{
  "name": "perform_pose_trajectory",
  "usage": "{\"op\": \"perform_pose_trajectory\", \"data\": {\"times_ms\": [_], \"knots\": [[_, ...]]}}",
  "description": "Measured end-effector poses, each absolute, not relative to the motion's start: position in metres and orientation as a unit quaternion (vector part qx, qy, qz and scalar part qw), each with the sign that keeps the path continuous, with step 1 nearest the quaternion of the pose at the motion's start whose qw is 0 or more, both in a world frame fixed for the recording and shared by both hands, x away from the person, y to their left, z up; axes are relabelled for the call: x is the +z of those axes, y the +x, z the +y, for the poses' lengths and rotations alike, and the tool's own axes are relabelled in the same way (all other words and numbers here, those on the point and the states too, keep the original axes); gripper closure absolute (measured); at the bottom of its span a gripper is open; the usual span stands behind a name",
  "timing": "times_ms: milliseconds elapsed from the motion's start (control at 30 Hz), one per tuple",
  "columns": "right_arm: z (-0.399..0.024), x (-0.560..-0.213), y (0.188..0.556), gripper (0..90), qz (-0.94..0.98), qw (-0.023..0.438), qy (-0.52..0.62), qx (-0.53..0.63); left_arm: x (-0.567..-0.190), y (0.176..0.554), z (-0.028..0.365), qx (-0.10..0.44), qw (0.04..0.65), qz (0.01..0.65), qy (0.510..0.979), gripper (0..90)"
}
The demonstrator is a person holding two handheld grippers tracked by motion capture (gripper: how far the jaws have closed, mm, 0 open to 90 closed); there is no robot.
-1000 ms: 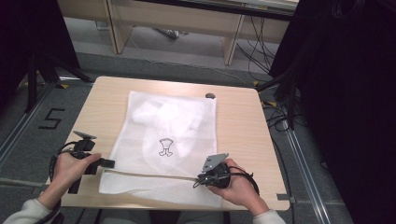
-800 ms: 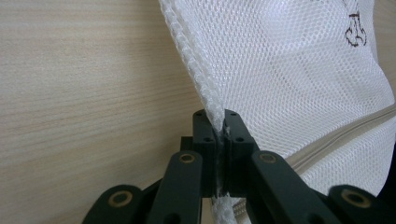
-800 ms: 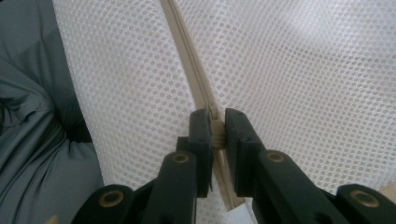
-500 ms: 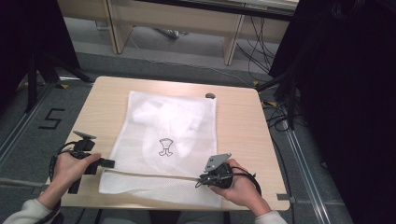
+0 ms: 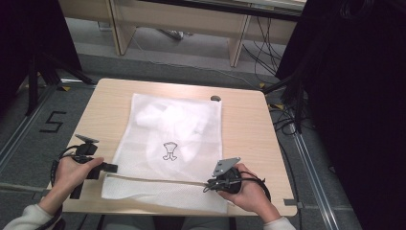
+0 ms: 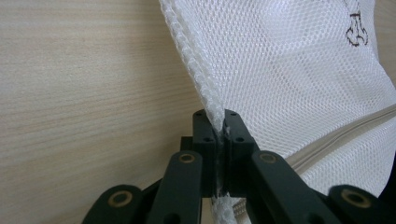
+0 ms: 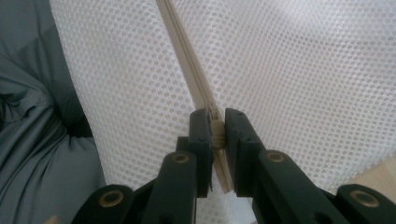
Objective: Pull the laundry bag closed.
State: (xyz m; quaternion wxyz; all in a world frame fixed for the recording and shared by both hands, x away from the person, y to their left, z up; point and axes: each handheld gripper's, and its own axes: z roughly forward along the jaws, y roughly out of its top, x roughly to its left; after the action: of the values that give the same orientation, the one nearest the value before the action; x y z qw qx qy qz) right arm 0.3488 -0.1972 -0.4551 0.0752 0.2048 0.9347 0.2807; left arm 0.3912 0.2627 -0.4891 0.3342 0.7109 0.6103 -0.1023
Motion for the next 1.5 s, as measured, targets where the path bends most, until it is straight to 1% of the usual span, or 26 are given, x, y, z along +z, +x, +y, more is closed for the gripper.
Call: {"op": "perform_pose_trajectory", "data": {"times_ms": [100, 167, 200, 267, 333, 400, 500, 633, 967, 1033, 1067, 1100, 1167, 1233, 1267, 1300, 1367, 1400, 1433, 1500], "knots": [[-0.2, -0.456, 0.35, 82.4, 0.935, 0.075, 0.196, 0.286, -0.489, 0.391, 0.263, -0.102, 0.334, 0.61, 0.711, 85.0], [-0.202, -0.455, 0.349, 82.4, 0.933, 0.071, 0.21, 0.285, -0.489, 0.391, 0.263, -0.102, 0.334, 0.611, 0.71, 85.0], [-0.202, -0.455, 0.349, 82.5, 0.935, 0.073, 0.205, 0.281, -0.488, 0.39, 0.26, -0.111, 0.331, 0.629, 0.695, 85.0], [-0.204, -0.455, 0.349, 82.4, 0.935, 0.07, 0.207, 0.278, -0.488, 0.39, 0.26, -0.11, 0.331, 0.628, 0.695, 85.0], [-0.206, -0.455, 0.349, 82.4, 0.933, 0.069, 0.212, 0.281, -0.489, 0.391, 0.263, -0.102, 0.334, 0.61, 0.711, 85.0], [-0.207, -0.455, 0.348, 82.4, 0.934, 0.075, 0.211, 0.277, -0.489, 0.391, 0.263, -0.102, 0.333, 0.611, 0.711, 85.0], [-0.211, -0.455, 0.348, 82.4, 0.934, 0.071, 0.216, 0.276, -0.489, 0.391, 0.263, -0.102, 0.334, 0.61, 0.711, 85.0], [-0.211, -0.456, 0.349, 82.4, 0.934, 0.068, 0.208, 0.282, -0.487, 0.39, 0.26, -0.11, 0.331, 0.628, 0.696, 85.0], [-0.217, -0.456, 0.348, 82.4, 0.934, 0.065, 0.218, 0.276, -0.488, 0.39, 0.26, -0.11, 0.332, 0.628, 0.695, 85.0], [-0.217, -0.456, 0.348, 82.4, 0.931, 0.066, 0.224, 0.28, -0.488, 0.39, 0.261, -0.107, 0.333, 0.621, 0.702, 85.0], [-0.218, -0.456, 0.348, 82.4, 0.932, 0.067, 0.221, 0.278, -0.487, 0.39, 0.26, -0.11, 0.331, 0.628, 0.696, 85.0], [-0.218, -0.456, 0.349, 82.4, 0.933, 0.065, 0.219, 0.279, -0.488, 0.39, 0.262, -0.106, 0.333, 0.617, 0.705, 85.0], [-0.219, -0.456, 0.348, 82.4, 0.932, 0.067, 0.223, 0.277, -0.487, 0.39, 0.26, -0.11, 0.331, 0.628, 0.696, 85.0], [-0.22, -0.456, 0.347, 82.4, 0.931, 0.06, 0.23, 0.278, -0.489, 0.391, 0.263, -0.1, 0.334, 0.609, 0.713, 85.0], [-0.221, -0.456, 0.348, 82.4, 0.933, 0.063, 0.226, 0.272, -0.489, 0.391, 0.263, -0.1, 0.334, 0.609, 0.712, 85.0], [-0.222, -0.456, 0.348, 82.4, 0.933, 0.066, 0.226, 0.271, -0.487, 0.39, 0.261, -0.11, 0.331, 0.627, 0.697, 85.0], [-0.222, -0.457, 0.346, 82.4, 0.93, 0.062, 0.232, 0.277, -0.487, 0.39, 0.26, -0.109, 0.331, 0.627, 0.696, 84.9], [-0.224, -0.457, 0.349, 82.4, 0.933, 0.069, 0.218, 0.277, -0.489, 0.391, 0.263, -0.102, 0.333, 0.611, 0.711, 85.0], [-0.225, -0.457, 0.348, 82.4, 0.931, 0.062, 0.227, 0.278, -0.489, 0.391, 0.263, -0.101, 0.334, 0.608, 0.713, 85.0], [-0.226, -0.457, 0.347, 82.4, 0.932, 0.066, 0.229, 0.274, -0.489, 0.391, 0.263, -0.101, 0.333, 0.609, 0.713, 85.0]]}}
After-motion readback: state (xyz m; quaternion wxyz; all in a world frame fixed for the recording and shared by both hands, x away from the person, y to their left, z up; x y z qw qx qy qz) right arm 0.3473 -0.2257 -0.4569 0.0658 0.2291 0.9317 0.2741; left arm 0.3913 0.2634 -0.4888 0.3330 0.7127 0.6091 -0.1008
